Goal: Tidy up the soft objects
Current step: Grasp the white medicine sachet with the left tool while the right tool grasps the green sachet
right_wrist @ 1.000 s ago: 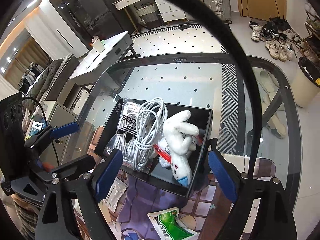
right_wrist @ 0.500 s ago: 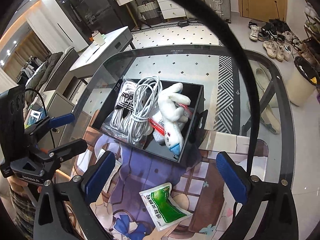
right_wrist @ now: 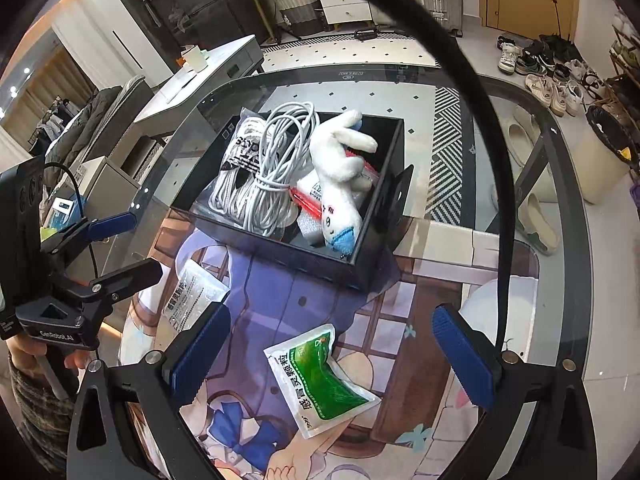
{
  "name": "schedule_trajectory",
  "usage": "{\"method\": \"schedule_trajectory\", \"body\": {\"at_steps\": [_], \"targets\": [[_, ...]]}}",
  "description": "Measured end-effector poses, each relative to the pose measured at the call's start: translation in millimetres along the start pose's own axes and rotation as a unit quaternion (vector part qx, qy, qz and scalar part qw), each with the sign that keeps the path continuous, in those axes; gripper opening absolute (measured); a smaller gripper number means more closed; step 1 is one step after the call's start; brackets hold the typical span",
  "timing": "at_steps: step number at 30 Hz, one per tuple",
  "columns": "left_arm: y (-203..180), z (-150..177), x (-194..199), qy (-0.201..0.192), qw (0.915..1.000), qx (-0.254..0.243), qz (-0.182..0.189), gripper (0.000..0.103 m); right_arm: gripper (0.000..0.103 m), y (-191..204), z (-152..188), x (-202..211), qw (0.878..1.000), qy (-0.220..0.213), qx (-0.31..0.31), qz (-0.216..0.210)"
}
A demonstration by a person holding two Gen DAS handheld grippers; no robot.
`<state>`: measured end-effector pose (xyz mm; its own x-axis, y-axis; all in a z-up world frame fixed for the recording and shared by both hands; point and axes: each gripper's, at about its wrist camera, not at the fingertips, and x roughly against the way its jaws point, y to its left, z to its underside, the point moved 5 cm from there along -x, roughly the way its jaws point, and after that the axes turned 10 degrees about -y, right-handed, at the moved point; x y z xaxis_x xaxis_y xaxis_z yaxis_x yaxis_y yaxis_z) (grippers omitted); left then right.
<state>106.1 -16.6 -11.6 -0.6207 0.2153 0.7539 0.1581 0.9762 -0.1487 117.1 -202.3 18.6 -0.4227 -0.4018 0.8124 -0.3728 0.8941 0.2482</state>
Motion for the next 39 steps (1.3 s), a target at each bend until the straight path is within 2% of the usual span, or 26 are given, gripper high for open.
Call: {"method": "schedule_trajectory", "body": {"at_steps": [23, 39], "targets": [[-6.9, 48.6, -12.6, 0.033, 0.9994, -0.008, -0.011, 0.103, 0.102, 6.4, 54.4, -24.5, 0.998, 0.051, 0.024, 0.003], [-16.4, 70.4, -27.6, 0.059, 0.9981, -0.016, -0.011, 0.103, 0.102, 13.0, 71.6, -47.8, 0.996, 0.077, 0.045, 0.017]]}}
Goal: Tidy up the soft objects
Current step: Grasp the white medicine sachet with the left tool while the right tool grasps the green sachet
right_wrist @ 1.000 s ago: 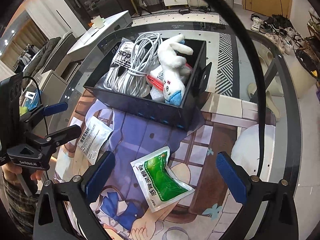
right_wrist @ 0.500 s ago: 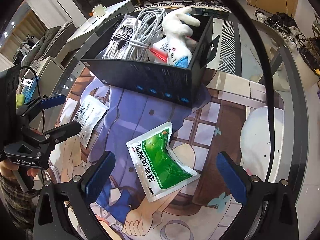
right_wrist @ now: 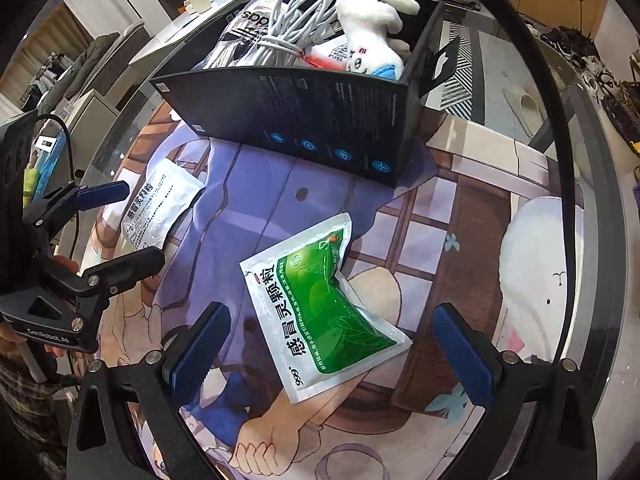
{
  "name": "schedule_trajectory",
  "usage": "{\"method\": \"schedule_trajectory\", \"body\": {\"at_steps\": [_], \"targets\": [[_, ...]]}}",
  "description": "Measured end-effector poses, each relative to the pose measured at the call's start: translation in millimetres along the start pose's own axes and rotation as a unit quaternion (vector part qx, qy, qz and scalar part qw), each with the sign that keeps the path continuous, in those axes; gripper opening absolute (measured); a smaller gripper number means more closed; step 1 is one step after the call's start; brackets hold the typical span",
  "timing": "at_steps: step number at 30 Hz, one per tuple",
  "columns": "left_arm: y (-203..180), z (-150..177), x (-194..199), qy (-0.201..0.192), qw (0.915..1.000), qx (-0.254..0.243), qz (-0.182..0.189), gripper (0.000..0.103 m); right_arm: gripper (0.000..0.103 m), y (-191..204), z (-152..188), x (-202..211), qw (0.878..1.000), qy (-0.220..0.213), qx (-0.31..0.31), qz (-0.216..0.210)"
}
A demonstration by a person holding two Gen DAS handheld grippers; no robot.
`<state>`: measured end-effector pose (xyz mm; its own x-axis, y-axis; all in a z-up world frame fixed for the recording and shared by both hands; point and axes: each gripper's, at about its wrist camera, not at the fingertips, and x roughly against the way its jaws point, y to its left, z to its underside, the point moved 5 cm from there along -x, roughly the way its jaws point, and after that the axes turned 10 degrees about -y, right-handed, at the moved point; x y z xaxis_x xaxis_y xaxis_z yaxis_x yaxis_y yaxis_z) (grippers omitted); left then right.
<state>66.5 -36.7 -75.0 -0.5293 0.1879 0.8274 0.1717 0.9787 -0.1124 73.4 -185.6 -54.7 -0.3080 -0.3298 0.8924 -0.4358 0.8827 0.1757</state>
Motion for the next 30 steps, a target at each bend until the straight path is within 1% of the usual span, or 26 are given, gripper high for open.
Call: {"method": "schedule_trajectory", "body": {"at_steps": [3, 10, 12, 16, 18, 26, 30], "targets": [[1.0, 1.7, -2.8, 0.004, 1.0, -0.002, -0.006, 0.103, 0.102, 2.3, -0.1, -2.6, 1.0, 0.001, 0.005, 0.006], [6.0, 8.6, -9.2, 0.01, 0.9999, -0.003, -0.012, 0.103, 0.102, 14.0, 5.1, -11.4, 0.998, 0.01, 0.049, 0.043], [6.0, 9.0, -10.1, 0.012, 0.9998, -0.005, -0.013, 0.103, 0.102, 15.6, 4.9, -13.9, 0.997, 0.012, 0.052, 0.047], [3.3, 11.1, -12.2, 0.017, 0.9993, -0.019, -0.026, 0.103, 0.102, 17.9, 5.0, -18.5, 0.996, 0.017, 0.063, 0.054], [-1.8, 11.7, -13.6, 0.02, 0.9986, -0.033, -0.036, 0.103, 0.102, 18.3, 3.0, -20.7, 0.996, 0.02, 0.063, 0.053], [-4.5, 12.8, -12.4, 0.025, 0.9984, -0.038, -0.033, 0.103, 0.103, 24.6, 0.3, -29.7, 0.994, 0.047, 0.082, 0.055], [-4.5, 12.0, -13.1, 0.027, 0.9981, -0.047, -0.028, 0.103, 0.103, 23.9, -1.2, -30.0, 0.992, 0.058, 0.103, 0.047]]}}
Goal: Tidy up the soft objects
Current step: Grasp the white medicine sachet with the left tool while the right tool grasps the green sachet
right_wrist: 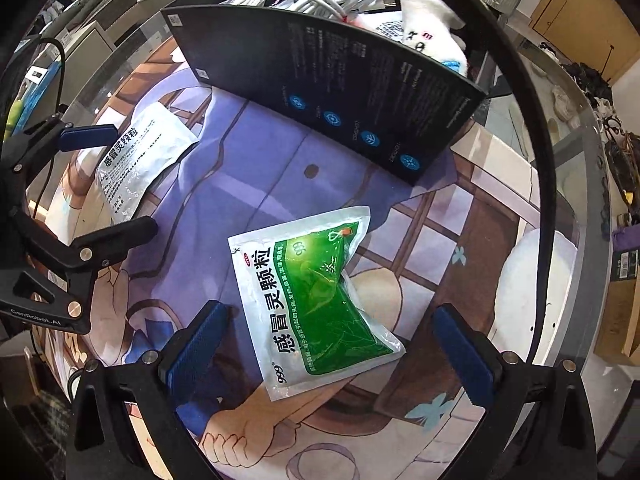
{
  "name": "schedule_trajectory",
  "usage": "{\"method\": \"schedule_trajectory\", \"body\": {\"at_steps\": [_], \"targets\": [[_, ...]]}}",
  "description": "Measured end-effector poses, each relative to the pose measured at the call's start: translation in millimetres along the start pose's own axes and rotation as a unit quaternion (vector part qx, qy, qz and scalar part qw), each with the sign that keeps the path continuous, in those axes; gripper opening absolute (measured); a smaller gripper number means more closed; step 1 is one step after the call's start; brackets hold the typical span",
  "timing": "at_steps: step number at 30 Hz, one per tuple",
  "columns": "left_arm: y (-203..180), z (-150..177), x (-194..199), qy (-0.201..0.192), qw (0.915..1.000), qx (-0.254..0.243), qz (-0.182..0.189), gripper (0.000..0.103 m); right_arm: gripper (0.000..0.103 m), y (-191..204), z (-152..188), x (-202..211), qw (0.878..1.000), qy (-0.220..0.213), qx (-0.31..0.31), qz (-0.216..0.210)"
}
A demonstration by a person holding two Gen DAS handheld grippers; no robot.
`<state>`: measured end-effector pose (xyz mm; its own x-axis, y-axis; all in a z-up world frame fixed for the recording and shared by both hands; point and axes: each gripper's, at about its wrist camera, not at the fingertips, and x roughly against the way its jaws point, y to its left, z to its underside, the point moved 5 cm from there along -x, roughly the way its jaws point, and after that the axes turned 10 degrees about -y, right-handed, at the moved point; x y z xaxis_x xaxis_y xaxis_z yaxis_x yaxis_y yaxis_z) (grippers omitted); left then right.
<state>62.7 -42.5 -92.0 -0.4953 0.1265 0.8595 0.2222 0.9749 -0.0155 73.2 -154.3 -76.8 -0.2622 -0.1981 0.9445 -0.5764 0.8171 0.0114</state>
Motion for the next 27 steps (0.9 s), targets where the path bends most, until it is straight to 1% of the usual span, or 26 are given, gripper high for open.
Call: {"method": "schedule_trajectory", "body": {"at_steps": [4, 9, 11, 15, 18, 20, 21, 23, 26, 27], "targets": [[1.0, -0.9, -0.3, 0.001, 1.0, -0.006, 0.004, 0.103, 0.103, 4.6, -4.2, -3.6, 1.0, -0.004, 0.015, -0.005], [-0.1, 0.8, 0.1, 0.003, 0.9999, -0.011, 0.007, 0.103, 0.102, 5.9, -5.1, -6.4, 0.999, 0.004, 0.033, -0.013], [-0.2, 0.1, 0.0, 0.01, 0.9998, -0.015, 0.011, 0.103, 0.102, 4.2, -3.8, -5.4, 0.999, 0.005, 0.036, -0.014], [-0.9, -1.2, 0.2, 0.011, 0.9995, -0.025, 0.014, 0.102, 0.102, 4.9, 0.4, -3.8, 1.0, 0.005, 0.029, -0.01], [-2.0, -1.4, 1.7, 0.012, 0.9993, -0.03, 0.016, 0.099, 0.102, 5.8, 1.6, -2.6, 1.0, 0.005, 0.028, -0.009], [-5.4, -0.9, 4.7, 0.01, 0.9989, -0.04, 0.02, 0.093, 0.1, 4.9, 2.9, -0.8, 0.999, 0.007, 0.03, -0.012], [-6.8, -1.1, 5.6, 0.012, 0.9987, -0.045, 0.022, 0.091, 0.099, 5.8, 2.8, 0.0, 0.999, 0.008, 0.034, -0.015], [-8.9, -2.7, 6.7, 0.017, 0.9984, -0.048, 0.026, 0.085, 0.096, 8.2, 2.0, 1.7, 0.999, 0.016, 0.04, -0.018], [-13.2, -4.3, 8.2, 0.022, 0.9978, -0.055, 0.03, 0.079, 0.083, 16.5, -0.6, 6.2, 0.998, 0.023, 0.059, -0.023], [-15.2, -4.6, 8.7, 0.023, 0.9977, -0.056, 0.031, 0.077, 0.077, 19.6, -0.9, 7.7, 0.997, 0.025, 0.065, -0.024]]}}
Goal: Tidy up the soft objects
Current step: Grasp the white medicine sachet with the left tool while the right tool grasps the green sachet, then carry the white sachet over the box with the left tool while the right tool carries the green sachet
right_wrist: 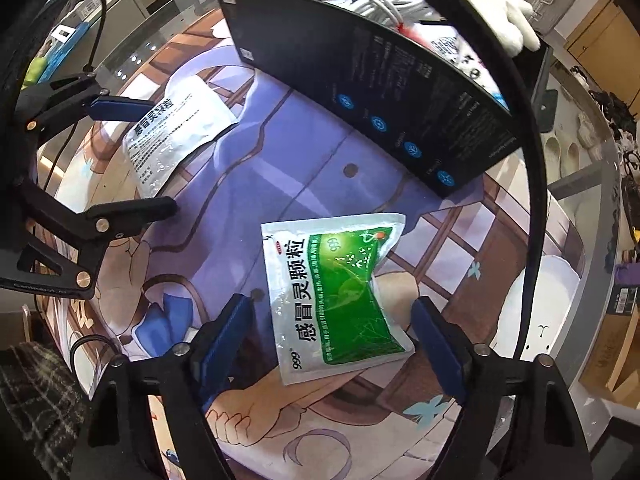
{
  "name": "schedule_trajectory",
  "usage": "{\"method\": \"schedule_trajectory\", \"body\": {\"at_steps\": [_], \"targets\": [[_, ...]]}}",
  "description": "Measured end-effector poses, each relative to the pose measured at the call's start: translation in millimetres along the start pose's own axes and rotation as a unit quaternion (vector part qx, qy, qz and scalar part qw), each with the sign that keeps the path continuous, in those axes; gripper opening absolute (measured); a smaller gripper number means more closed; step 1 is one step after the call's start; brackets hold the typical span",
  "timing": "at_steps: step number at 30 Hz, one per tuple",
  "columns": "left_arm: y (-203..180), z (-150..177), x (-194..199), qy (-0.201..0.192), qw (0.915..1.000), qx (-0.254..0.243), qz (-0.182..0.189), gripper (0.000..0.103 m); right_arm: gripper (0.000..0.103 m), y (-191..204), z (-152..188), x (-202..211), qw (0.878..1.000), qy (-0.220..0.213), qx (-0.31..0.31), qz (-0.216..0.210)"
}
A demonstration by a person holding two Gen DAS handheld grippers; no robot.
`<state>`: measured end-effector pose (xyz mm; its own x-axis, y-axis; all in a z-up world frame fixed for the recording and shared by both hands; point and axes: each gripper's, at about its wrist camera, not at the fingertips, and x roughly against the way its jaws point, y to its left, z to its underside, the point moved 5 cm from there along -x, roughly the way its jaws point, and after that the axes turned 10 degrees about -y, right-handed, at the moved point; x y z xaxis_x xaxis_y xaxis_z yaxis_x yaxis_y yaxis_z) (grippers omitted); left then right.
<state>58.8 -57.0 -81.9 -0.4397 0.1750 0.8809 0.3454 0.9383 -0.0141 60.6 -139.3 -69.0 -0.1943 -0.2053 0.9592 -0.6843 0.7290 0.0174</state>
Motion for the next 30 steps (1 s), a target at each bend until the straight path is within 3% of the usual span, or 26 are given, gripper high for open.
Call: {"method": "schedule_trajectory", "body": {"at_steps": [5, 13, 18, 30], "targets": [[-7.4, -2.8, 5.9, 0.006, 0.9999, -0.011, 0.006, 0.057, 0.065, 8.3, -1.7, 3.4, 1.0, 0.008, 0.015, -0.005], [-13.8, 0.6, 11.3, 0.014, 0.9996, -0.022, 0.008, 0.046, 0.05, 18.4, 0.0, 10.5, 1.0, 0.01, 0.018, -0.011], [-15.1, 4.6, 15.3, 0.022, 0.9993, -0.024, 0.016, 0.034, 0.033, 17.3, -0.2, 17.2, 1.0, 0.011, 0.01, -0.02], [-14.9, 12.2, 21.7, 0.031, 0.9984, -0.019, 0.043, 0.024, 0.026, 19.6, 18.7, 29.1, 0.999, 0.016, -0.006, -0.043]]}}
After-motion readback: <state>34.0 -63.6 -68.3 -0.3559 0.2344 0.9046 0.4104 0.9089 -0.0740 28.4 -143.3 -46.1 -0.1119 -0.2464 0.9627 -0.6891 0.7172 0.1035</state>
